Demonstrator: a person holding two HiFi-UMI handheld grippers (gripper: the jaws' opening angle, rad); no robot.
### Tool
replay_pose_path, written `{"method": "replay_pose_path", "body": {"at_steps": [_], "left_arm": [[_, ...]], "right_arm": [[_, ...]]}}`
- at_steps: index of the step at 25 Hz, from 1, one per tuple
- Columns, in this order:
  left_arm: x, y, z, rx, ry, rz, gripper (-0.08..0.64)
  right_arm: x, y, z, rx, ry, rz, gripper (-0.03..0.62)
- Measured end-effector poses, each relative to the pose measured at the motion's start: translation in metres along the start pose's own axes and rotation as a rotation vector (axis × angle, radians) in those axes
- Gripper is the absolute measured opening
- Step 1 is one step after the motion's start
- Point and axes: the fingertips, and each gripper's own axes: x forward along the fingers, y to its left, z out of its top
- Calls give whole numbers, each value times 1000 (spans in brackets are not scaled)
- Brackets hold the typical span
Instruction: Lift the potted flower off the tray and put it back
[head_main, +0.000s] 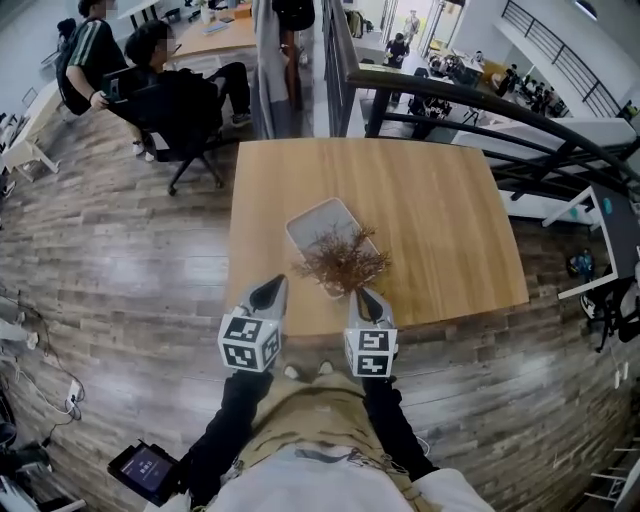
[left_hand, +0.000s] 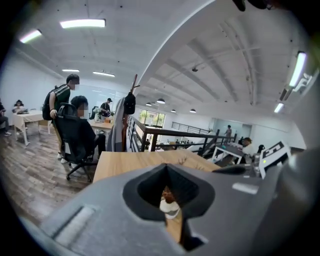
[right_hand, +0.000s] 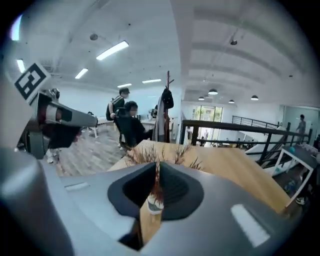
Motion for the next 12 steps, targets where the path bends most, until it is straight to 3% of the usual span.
{"method": "replay_pose_path", "body": {"at_steps": [2, 6, 12], "left_arm": [[1, -10, 15, 16, -23, -22, 2], [5, -25, 45, 55, -64, -50, 2], [3, -34, 78, 103, -122, -61, 2]], "right_arm": [[-12, -4, 30, -9, -58, -11, 5], [-28, -8, 82, -32, -145, -14, 5], [-43, -11, 127, -27, -225, -21, 5]]}}
